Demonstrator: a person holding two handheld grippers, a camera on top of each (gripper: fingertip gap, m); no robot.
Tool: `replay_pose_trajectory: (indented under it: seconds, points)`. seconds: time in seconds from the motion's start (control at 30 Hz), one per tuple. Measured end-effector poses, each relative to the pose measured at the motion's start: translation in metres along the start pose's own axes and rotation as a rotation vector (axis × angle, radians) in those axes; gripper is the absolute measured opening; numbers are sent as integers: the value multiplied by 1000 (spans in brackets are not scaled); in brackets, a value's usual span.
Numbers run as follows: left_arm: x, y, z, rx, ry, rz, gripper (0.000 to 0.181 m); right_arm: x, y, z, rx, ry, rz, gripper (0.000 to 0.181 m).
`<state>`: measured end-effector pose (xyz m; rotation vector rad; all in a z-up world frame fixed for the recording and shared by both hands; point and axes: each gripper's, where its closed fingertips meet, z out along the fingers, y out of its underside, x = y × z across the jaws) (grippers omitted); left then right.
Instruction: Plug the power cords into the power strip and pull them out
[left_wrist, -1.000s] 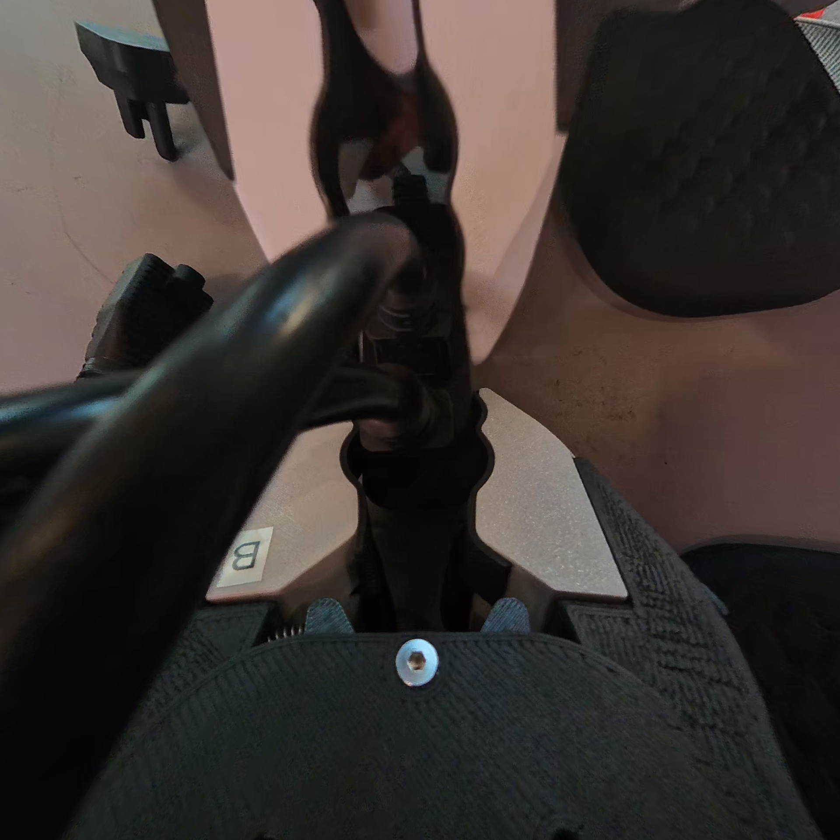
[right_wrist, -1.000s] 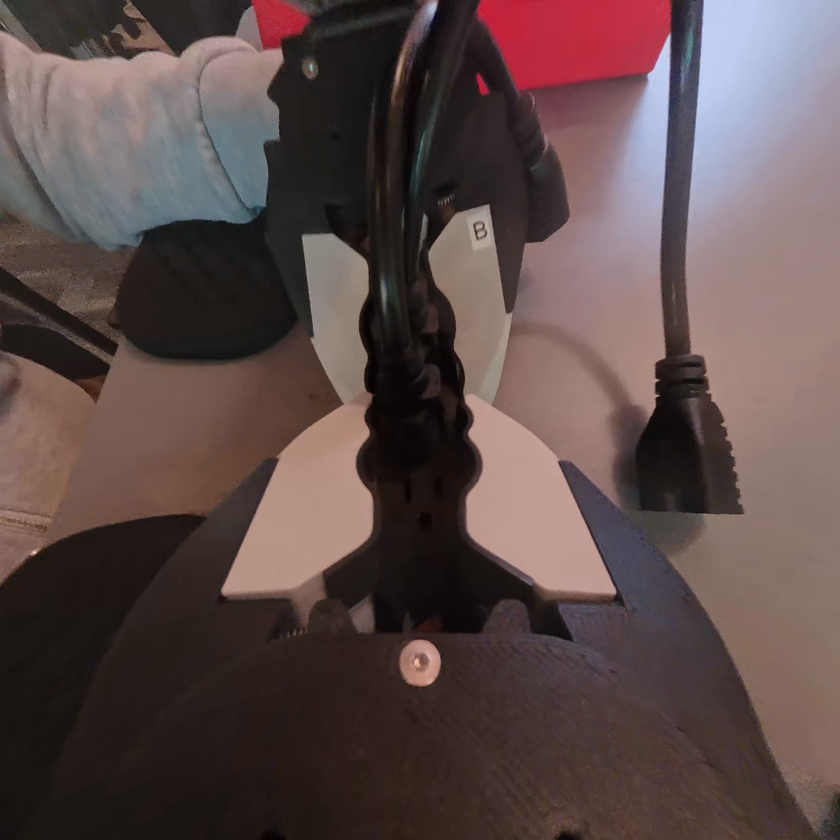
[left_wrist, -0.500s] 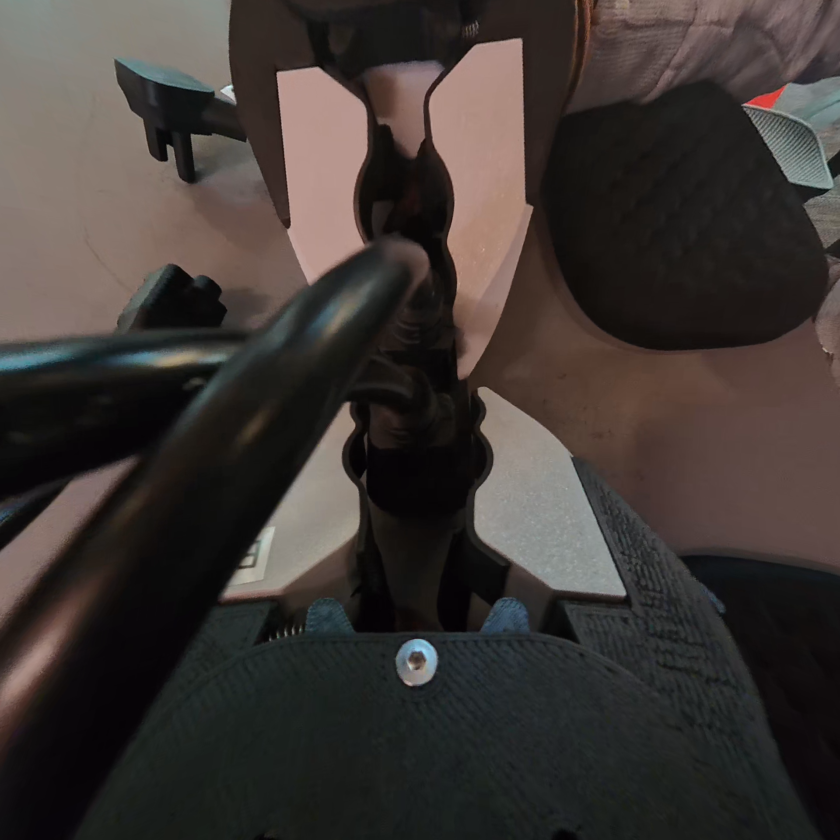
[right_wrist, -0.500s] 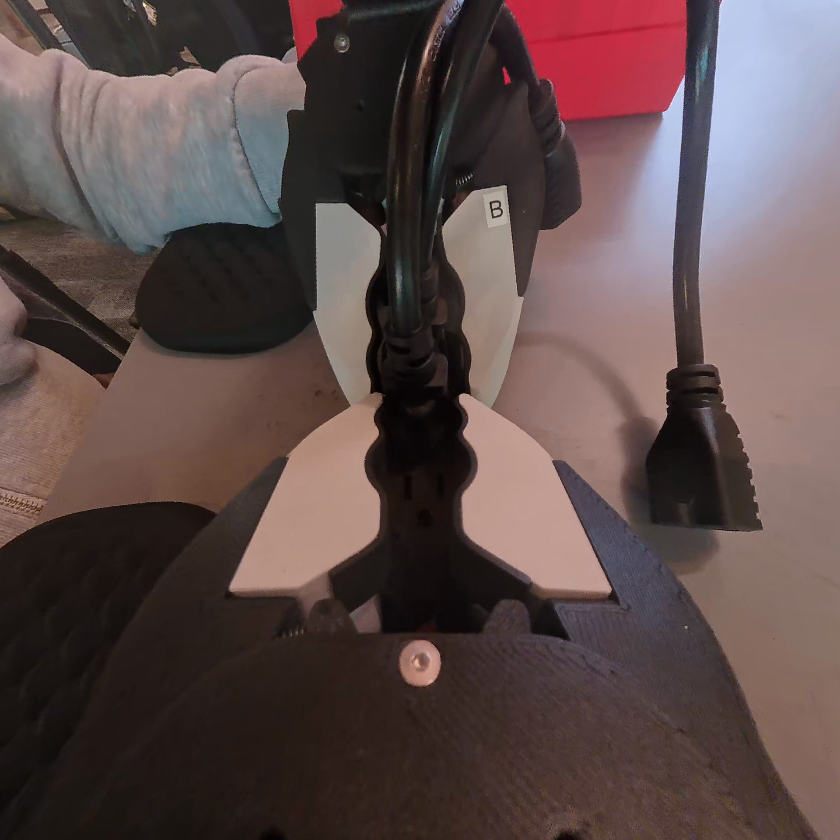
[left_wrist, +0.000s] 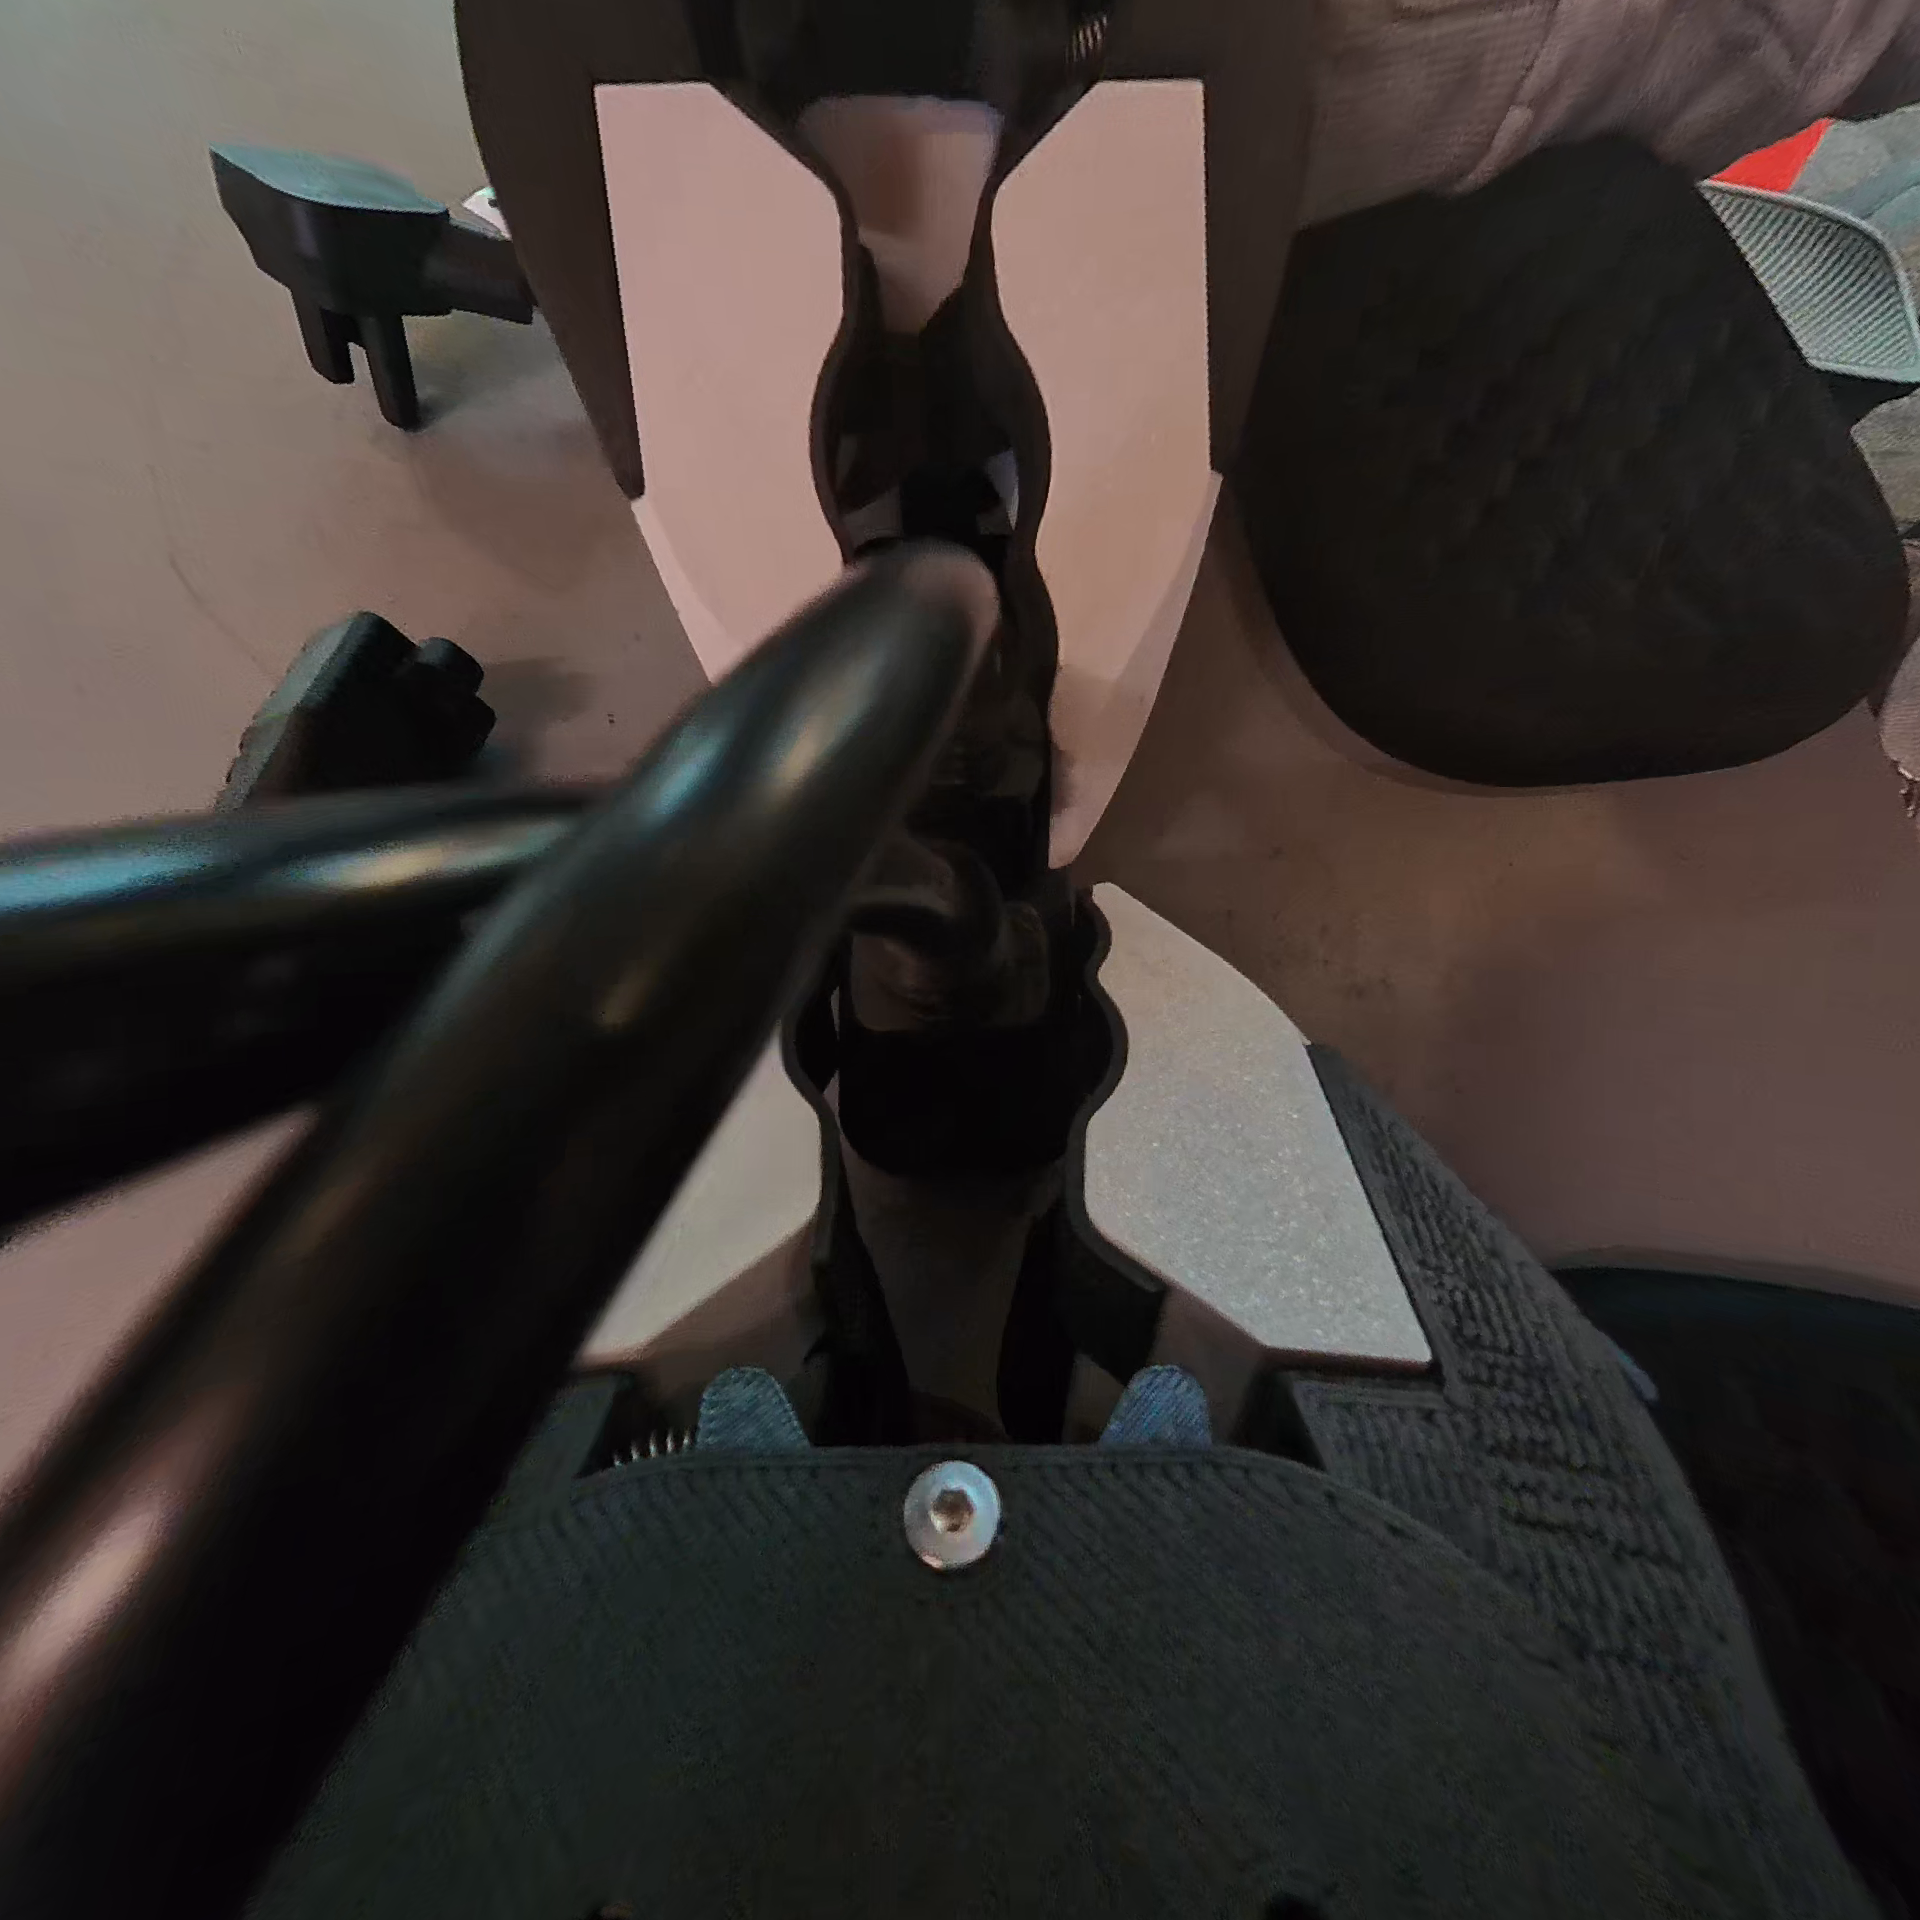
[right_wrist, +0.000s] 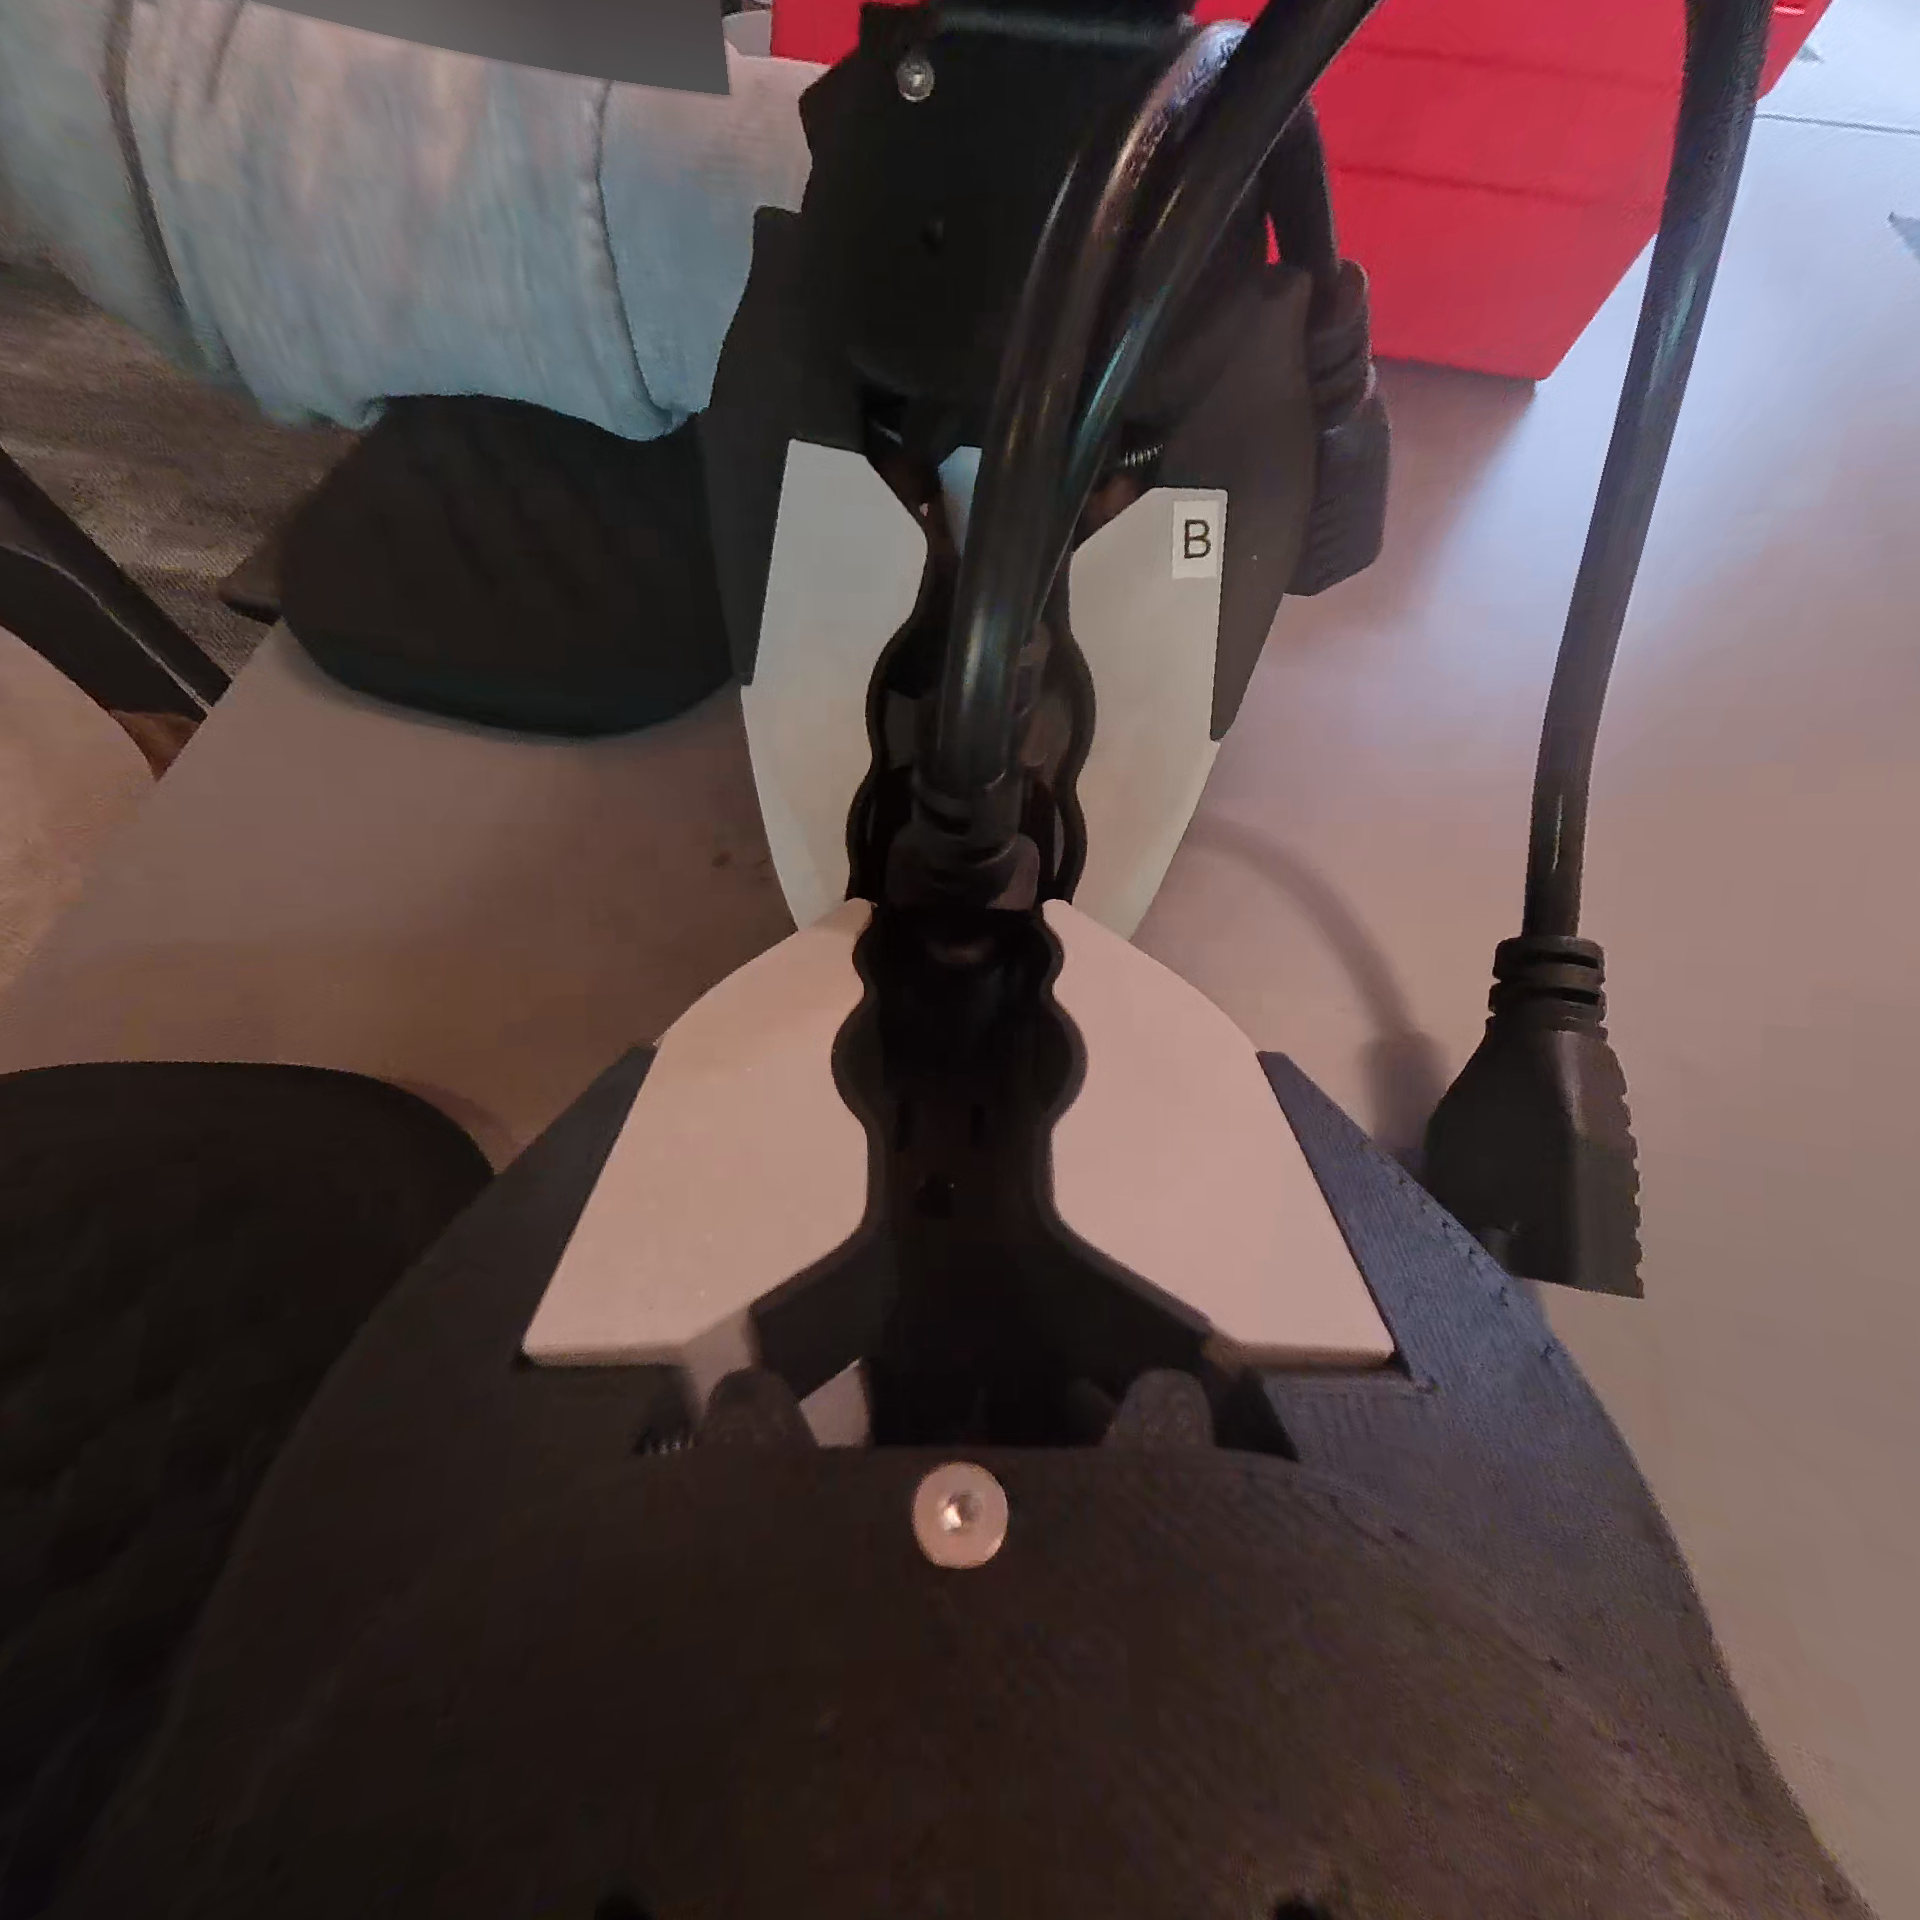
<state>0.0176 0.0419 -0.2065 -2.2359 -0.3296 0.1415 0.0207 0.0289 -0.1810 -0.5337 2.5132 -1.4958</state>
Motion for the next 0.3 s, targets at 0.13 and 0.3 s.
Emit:
replay_pose_trajectory:
  seconds: [0.13,0.3]
  points:
    - [2,-1,0,9,15,-9,45,-1,-1,-2,22,-26,30,24]
    - [1,-1,1,1,14,-15,45,-1,-1,-1,18,-15,6,24]
